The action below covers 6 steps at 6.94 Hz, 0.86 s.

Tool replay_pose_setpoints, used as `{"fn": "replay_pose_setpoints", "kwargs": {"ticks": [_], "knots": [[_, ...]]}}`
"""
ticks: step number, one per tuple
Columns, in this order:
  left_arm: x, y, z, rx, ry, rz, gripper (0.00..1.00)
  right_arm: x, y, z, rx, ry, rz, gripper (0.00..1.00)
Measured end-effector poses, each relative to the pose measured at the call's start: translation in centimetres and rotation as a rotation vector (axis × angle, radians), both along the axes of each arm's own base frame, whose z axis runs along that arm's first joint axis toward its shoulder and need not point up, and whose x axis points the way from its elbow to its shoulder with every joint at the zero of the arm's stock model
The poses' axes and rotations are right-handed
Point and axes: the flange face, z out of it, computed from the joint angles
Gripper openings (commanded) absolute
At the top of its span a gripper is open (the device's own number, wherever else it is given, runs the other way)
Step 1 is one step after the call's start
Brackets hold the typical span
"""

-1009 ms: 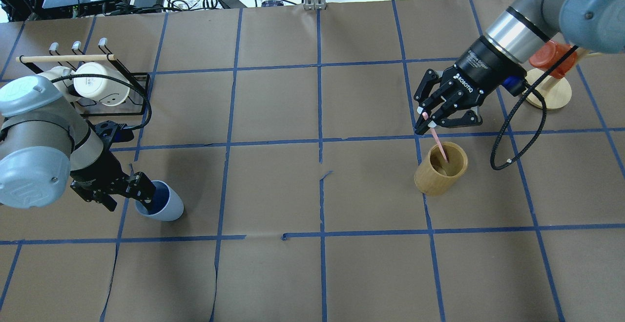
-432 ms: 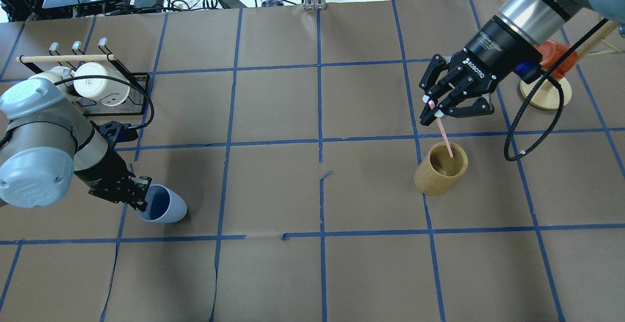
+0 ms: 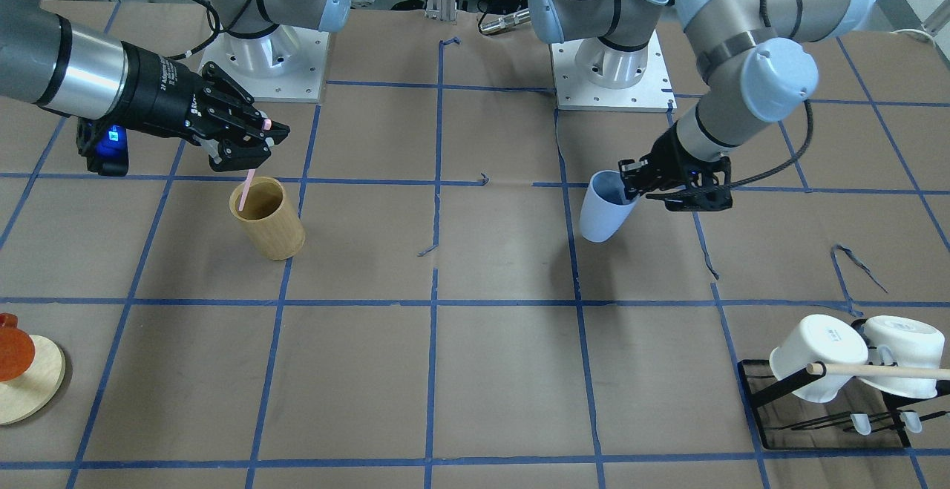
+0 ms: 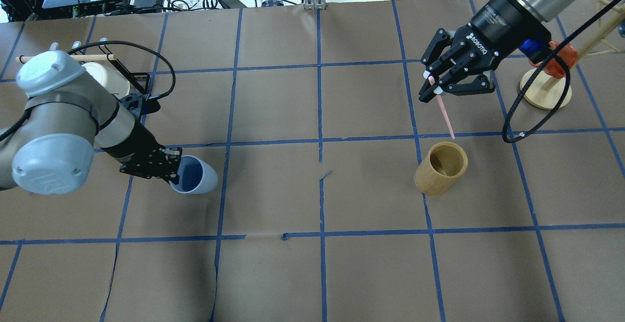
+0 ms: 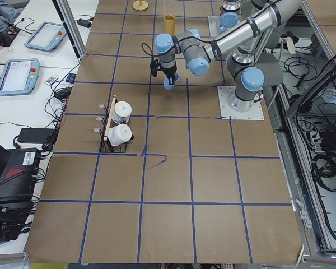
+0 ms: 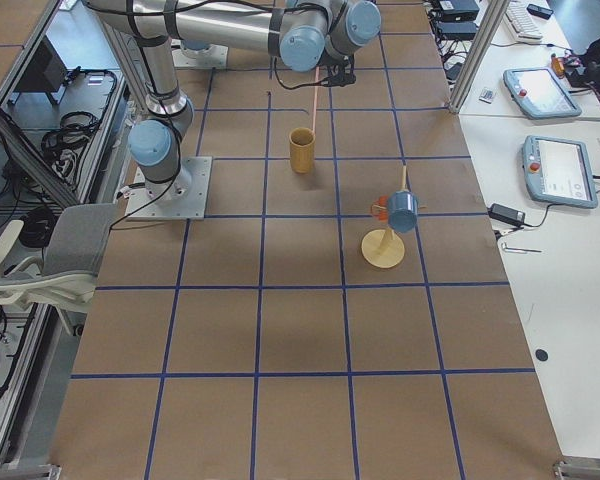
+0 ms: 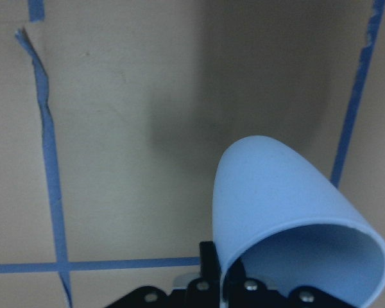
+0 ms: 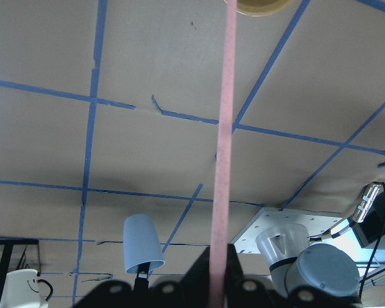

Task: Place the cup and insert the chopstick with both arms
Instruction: 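Lift the chopstick out of the tan cup while the left gripper grasps the blue cup, then stand the blue cup upright with the left gripper and release it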

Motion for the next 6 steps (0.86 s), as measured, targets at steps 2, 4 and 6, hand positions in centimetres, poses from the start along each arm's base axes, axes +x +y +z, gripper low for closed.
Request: {"fn": "replay_pose_setpoints", "kwargs": {"ticks": [2,4,6], "knots": [[-12.3,1.2,0.9,-0.030,-0.036,0.084,0.00,0.0,-0.1,0.9,-0.001,0.000,-0.016,0.00],[-18.5,3.0,-0.4,-0.015,-0.056,0.107,0.00,-0.1,-0.2,1.2,-0.007,-0.001,-0.019,0.00],[-22.0,4.3,-1.8,-0.019,-0.061,0.089,0.00,-0.1,-0.2,1.5,-0.015,0.002,-0.018,0.00]]}}
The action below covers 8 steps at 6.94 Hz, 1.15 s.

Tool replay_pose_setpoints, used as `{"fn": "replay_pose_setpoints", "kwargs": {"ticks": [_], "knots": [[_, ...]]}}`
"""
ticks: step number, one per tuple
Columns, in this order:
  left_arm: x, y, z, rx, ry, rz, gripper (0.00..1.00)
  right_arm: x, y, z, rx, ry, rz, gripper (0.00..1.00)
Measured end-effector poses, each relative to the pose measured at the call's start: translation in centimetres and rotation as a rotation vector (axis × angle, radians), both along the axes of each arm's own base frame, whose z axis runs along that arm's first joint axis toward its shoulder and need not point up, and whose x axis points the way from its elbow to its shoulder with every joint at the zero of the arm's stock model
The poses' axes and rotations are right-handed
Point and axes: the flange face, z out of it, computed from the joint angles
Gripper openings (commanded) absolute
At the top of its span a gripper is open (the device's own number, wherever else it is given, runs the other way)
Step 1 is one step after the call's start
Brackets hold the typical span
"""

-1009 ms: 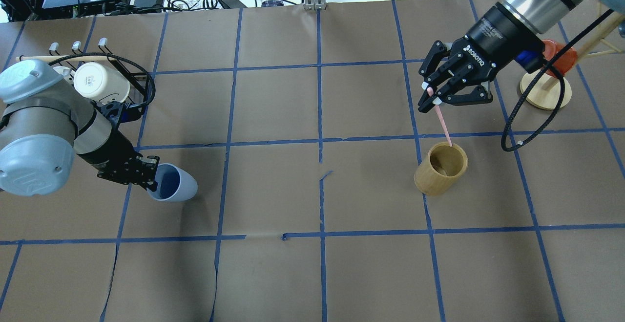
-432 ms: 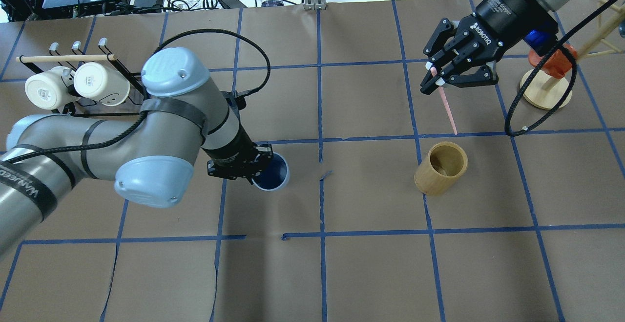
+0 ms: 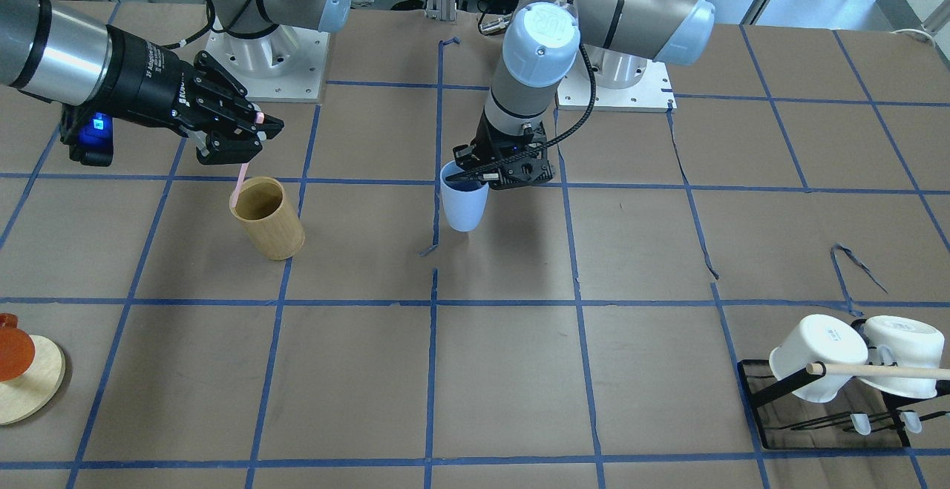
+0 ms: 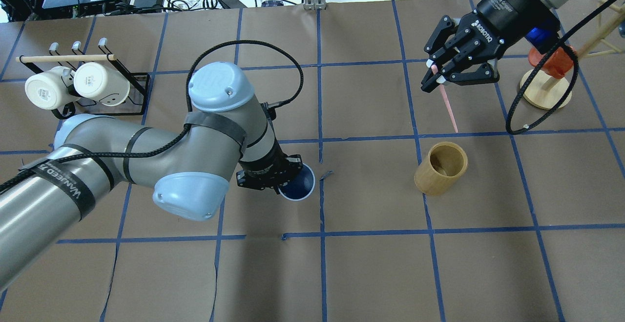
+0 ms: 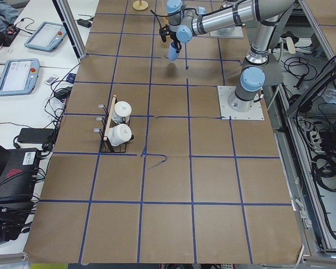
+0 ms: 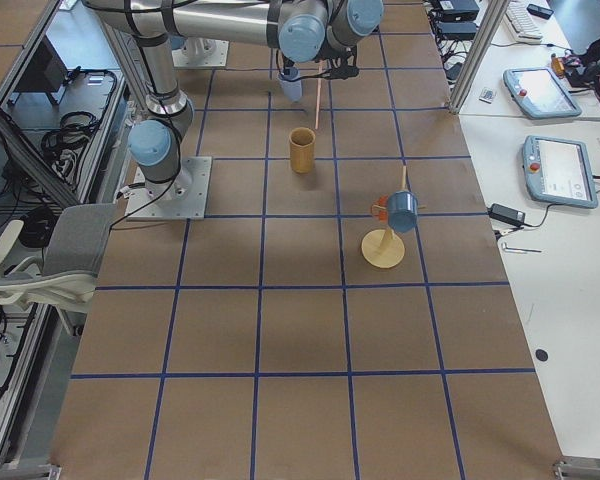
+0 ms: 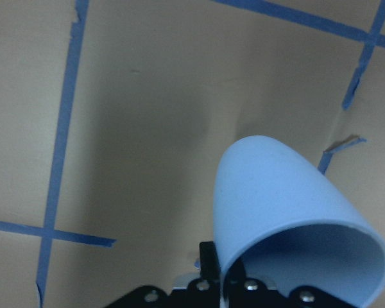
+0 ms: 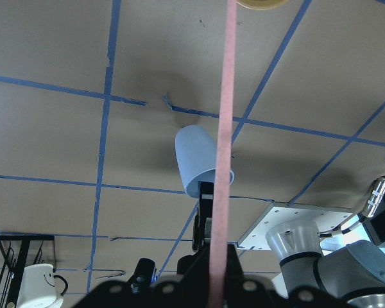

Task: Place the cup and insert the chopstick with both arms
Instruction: 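Stand the blue cup upright with the left gripper and release it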

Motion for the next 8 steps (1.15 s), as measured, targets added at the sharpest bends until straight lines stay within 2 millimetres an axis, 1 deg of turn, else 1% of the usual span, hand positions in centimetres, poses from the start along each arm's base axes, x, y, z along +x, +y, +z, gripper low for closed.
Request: {"fn": "replay_pose_setpoints", "kwargs": {"ticks": [1,2,4,5,6,7,8], "knots": [[-0.7,0.3,-0.4,0.005,0.000,-0.009,0.00,0.0,0.0,0.1,-0.001,0.000,0.000,0.00],[-1.0,0.4,-0.9,0.013,0.002,-0.016,0.00,-0.1,0.0,0.1,-0.002,-0.002,-0.002,0.00],[-1.2,0.4,-1.4,0.023,0.006,-0.033,0.00,-0.1,-0.1,0.0,-0.003,-0.004,-0.003,0.00],[-1.2,0.4,-1.5,0.024,0.006,-0.038,0.56,-0.2,-0.2,0.1,-0.006,-0.005,-0.005,0.00],[-1.3,0.5,-1.5,0.024,0.007,-0.043,0.85,-0.2,-0.2,0.2,-0.009,-0.006,-0.007,0.00],[-1.4,0.6,-1.3,0.019,0.009,-0.048,1.00,-0.3,-0.3,0.3,-0.011,-0.005,-0.009,0.00],[-1.4,0.5,-0.4,0.001,0.016,-0.057,1.00,-0.4,-0.3,0.4,-0.013,-0.004,-0.010,0.00]]}}
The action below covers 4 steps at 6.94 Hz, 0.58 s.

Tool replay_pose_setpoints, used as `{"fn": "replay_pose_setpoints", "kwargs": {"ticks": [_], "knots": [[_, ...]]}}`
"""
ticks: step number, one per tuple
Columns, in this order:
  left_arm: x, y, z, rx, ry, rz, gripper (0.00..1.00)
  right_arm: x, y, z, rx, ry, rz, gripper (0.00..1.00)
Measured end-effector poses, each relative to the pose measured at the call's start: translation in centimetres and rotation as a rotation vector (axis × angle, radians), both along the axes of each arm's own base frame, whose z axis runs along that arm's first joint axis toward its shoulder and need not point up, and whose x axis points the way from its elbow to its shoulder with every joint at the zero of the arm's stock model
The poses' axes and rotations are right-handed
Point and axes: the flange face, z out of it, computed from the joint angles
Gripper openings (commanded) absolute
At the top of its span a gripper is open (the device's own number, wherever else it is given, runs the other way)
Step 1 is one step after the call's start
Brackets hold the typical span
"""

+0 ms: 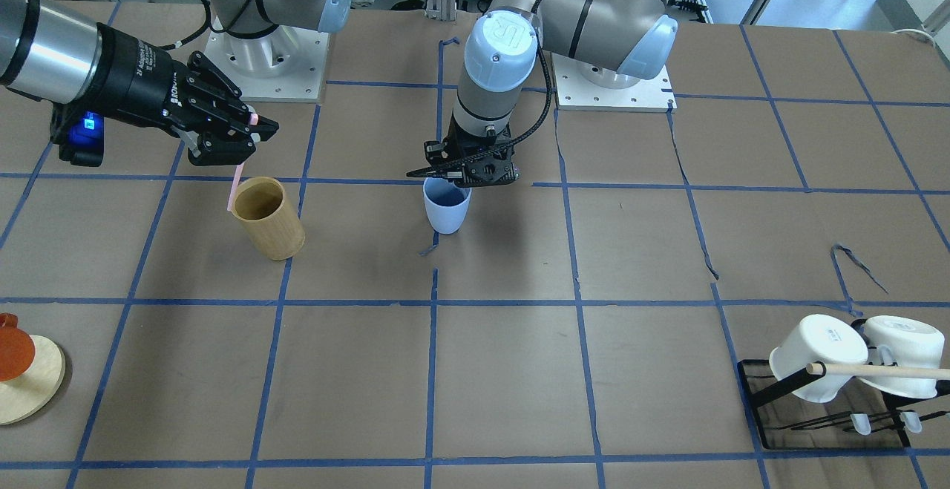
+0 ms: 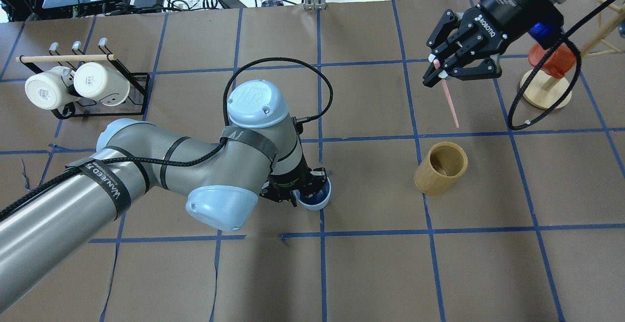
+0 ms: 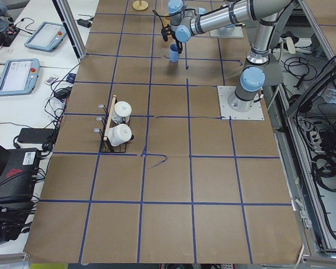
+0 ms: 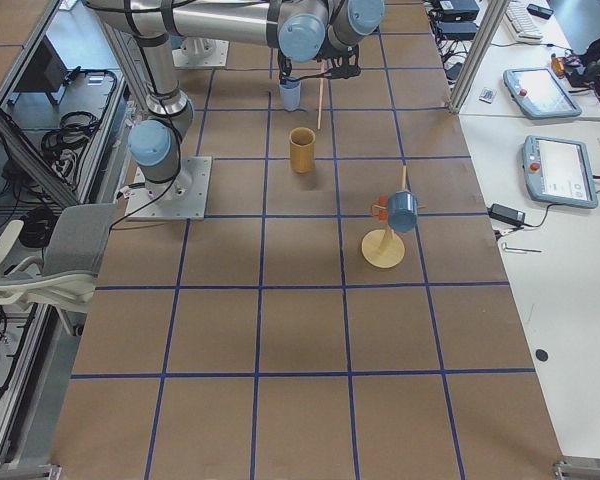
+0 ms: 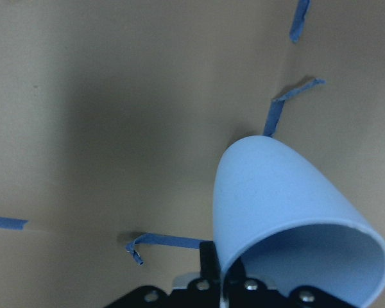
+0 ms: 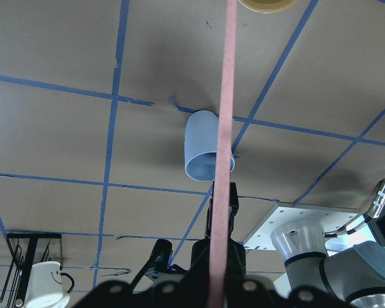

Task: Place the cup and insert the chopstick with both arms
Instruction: 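Stand the blue cup upright with the left gripper and release it, then carry the chopstick toward the blue cup while the left arm withdraws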

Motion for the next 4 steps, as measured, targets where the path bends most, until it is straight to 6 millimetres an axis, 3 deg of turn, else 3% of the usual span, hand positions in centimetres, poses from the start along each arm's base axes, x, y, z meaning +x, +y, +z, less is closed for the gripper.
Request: {"fn": "replay_pose_setpoints", "kwargs": {"ticks": [2,3,4], "knots": [[0.5,-1.1,3.6,-0.046,0.007,-0.063,1.00,0.0,0.0,0.9,-0.014,0.002,-0.002,0.00],[1.8,-2.2,6.2,-0.050,-0.021,-0.113,1.00,0.3,0.2,1.5,-0.025,-0.008,-0.006,0.00],[4.6,-3.9,9.2,-0.046,-0.066,-0.185,1.00,0.9,0.4,2.2,-0.035,-0.041,-0.019,0.00]]}}
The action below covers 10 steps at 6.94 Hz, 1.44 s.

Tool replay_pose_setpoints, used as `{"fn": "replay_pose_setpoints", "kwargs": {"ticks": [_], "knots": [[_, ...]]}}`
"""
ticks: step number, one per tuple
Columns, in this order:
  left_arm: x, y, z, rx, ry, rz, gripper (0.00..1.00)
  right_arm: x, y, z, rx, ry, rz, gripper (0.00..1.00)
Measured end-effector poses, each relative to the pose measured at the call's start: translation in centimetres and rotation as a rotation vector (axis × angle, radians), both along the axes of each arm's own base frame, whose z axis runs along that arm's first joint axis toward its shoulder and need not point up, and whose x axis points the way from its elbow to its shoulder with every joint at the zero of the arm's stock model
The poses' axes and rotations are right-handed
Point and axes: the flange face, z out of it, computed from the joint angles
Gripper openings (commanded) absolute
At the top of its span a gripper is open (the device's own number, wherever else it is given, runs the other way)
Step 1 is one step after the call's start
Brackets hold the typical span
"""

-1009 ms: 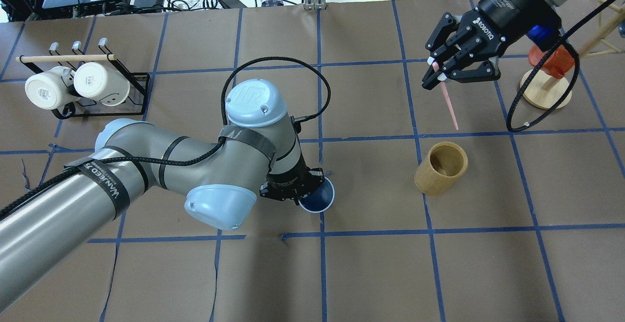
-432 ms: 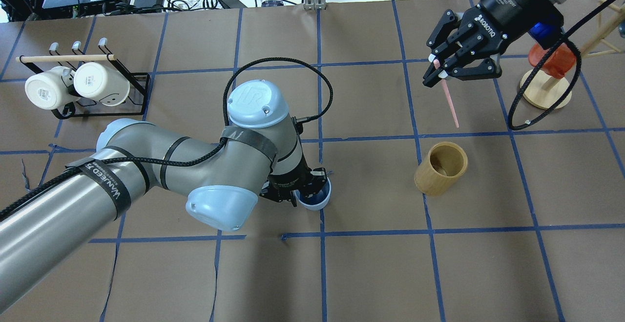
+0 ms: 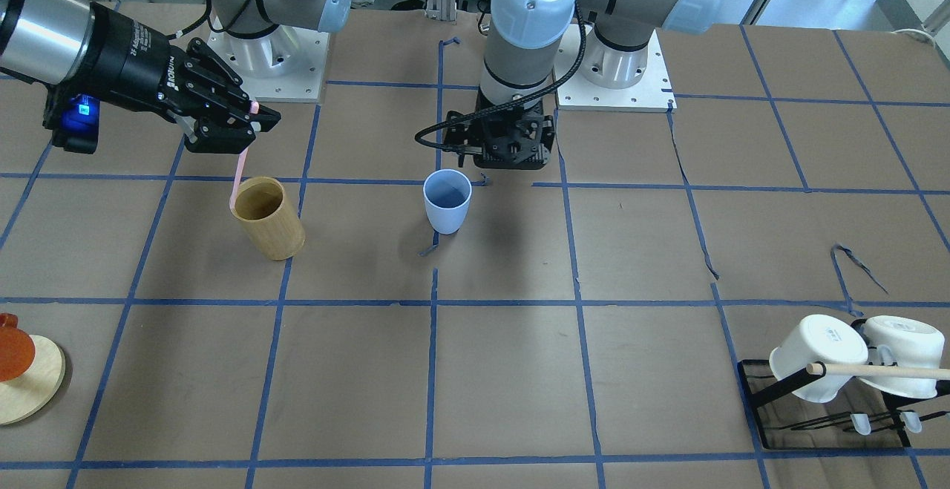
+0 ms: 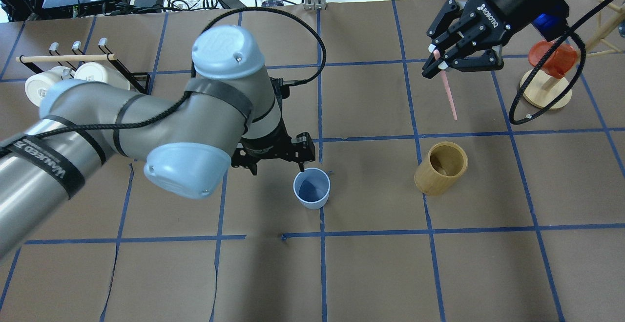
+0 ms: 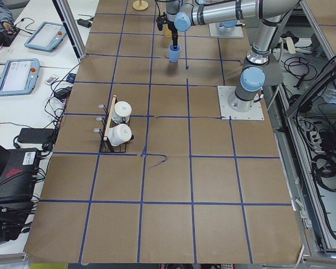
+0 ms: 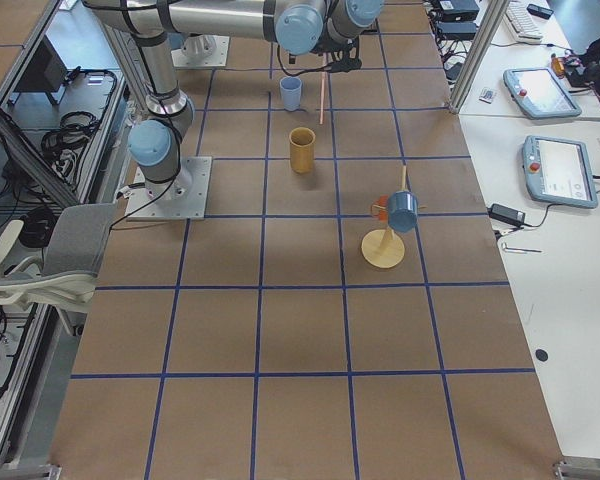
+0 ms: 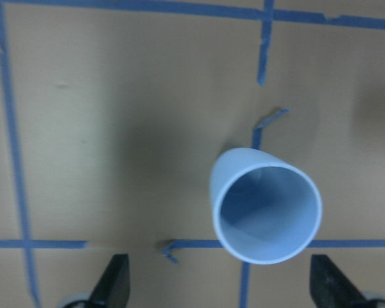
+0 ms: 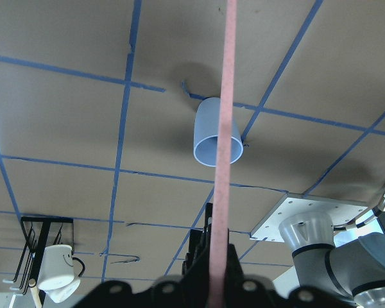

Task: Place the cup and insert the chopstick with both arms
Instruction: 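Carry the chopstick toward the blue cup while the left arm withdraws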

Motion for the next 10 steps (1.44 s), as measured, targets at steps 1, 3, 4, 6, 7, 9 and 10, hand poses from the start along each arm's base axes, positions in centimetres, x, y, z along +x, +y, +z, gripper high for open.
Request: {"fn": "replay_pose_setpoints", "kwargs": {"ticks": [1,3,4,6,7,9,10], "knots": [[3.9,-1.7,3.1,-0.003,-0.026,-0.074,1.00,1.2,0.3,0.6,-0.004,-0.042,-0.009,0.00],[10.9,-3.7,9.1,-0.068,-0.030,-0.148,1.00,6.7,1.4,1.0,0.016,-0.079,0.028,0.00],[12.6,-3.5,11.1,-0.082,-0.049,-0.153,1.00,10.2,2.1,0.9,0.031,-0.092,0.045,0.00],[13.9,-2.8,12.8,-0.072,-0.094,-0.150,1.00,15.1,3.6,-0.5,0.076,-0.157,0.052,0.00],[13.8,-3.5,13.5,-0.118,-0.079,-0.133,1.00,17.1,4.4,-1.6,0.074,-0.182,0.073,0.00],[13.5,-5.4,15.0,-0.211,-0.040,-0.105,1.00,19.9,5.7,-4.7,0.053,-0.230,0.112,0.00],[13.7,-5.7,15.2,-0.221,-0.039,-0.098,1.00,20.3,6.1,-6.4,0.051,-0.238,0.118,0.00]]}}
